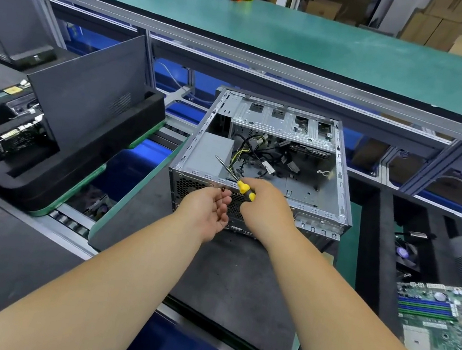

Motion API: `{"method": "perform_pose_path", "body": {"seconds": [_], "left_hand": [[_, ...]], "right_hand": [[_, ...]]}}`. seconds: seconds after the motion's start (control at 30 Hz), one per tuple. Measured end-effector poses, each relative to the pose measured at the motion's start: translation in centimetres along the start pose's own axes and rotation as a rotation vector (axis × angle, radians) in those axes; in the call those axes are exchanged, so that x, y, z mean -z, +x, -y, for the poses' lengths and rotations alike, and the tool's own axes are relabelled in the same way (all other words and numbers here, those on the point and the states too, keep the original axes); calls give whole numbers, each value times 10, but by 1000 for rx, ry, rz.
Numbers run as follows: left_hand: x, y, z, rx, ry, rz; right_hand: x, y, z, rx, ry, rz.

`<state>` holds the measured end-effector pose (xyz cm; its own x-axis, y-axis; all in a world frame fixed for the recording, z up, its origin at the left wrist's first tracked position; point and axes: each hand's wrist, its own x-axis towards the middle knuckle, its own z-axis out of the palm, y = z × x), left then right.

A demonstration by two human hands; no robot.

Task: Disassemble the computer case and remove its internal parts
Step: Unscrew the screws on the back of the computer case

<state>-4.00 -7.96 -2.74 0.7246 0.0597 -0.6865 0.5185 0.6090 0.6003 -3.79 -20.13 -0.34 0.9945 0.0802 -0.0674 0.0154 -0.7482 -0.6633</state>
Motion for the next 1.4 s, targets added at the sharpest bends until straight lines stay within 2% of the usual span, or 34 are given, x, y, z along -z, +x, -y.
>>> {"method": "perform_pose_path", "body": {"seconds": [0.13, 0.4, 0.6, 0.9, 1.2, 1.3, 1.4], "left_hand": [[6, 0, 1, -17, 74, 27], [8, 1, -3, -105, 199, -38], [7, 6, -3, -155, 208, -59], [19, 7, -6, -159, 212, 63], [25, -4, -1, -69, 243, 202], [23, -9, -2, -99, 274, 275], [16, -13, -3, -130, 318, 310]], "right_hand": [[0, 1, -1, 9, 1, -1], [-3, -1, 1, 18, -24, -18], [-3, -3, 2, 18, -23, -30], [-5, -4, 0, 9, -14, -41], [-6, -1, 1, -15, -10, -39], [-1, 0, 2, -64, 84, -25], [5, -6, 1, -67, 191, -93]]}}
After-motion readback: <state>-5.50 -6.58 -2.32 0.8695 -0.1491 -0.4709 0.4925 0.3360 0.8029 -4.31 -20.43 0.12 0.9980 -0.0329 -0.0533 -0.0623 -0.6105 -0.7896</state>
